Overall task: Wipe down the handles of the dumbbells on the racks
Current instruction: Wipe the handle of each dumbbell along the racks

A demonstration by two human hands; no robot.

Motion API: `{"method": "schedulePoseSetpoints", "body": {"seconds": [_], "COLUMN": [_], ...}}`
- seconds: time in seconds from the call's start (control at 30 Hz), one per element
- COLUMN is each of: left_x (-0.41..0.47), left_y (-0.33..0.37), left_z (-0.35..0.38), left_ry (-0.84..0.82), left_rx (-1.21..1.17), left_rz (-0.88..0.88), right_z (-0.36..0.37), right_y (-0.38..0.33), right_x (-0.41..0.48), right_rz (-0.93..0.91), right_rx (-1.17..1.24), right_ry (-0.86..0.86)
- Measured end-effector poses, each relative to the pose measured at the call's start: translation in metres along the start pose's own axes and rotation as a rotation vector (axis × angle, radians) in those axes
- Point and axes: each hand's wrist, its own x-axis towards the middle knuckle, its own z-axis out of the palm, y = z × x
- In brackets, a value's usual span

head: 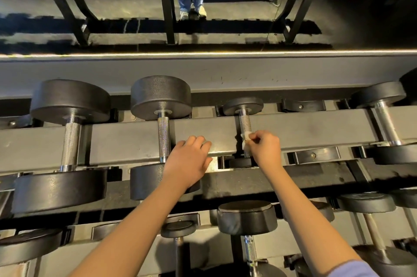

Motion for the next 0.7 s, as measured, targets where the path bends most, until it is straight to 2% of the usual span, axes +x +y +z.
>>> {"method": "schedulePoseSetpoints", "body": {"seconds": [0.1,0.23,0.3,0.43,0.53,0.6,0.7], "left_x": [0.015,0.051,0.063,0.079,0.091,0.101,0.116], "left_y": [0.008,0.039,0.055,0.070,0.067,0.059,0.050], "left_z": [0.003,0.006,0.003,0.002,0.002,0.003,0.009], "left_ry": [0.068,-0.018,-0.043,0.092,0.193,0.238,0.229], "left_rx": [-0.317,-1.062,-1.261,-1.248,-1.258,-1.181,-1.058], "left_rz": [-0.072,-0.294,-0.367,-0.424,-0.539,-0.587,-0.560], "right_z": [-0.006,-0.009,-0.008,-0.008,-0.008,0.000,0.009], "right_y": [0.002,0.000,0.001,0.005,0.008,0.013,0.014], "right_x": [-0.006,-0.016,-0.019,-0.018,-0.020,-0.025,-0.031], "right_rz": [0.035,0.037,0.040,-0.021,0.019,-0.015,-0.052], "right_rx": [0.064,0.222,0.276,0.304,0.341,0.175,-0.050], "right_ry": [-0.040,0.009,0.016,0.012,-0.022,-0.008,0.039]}}
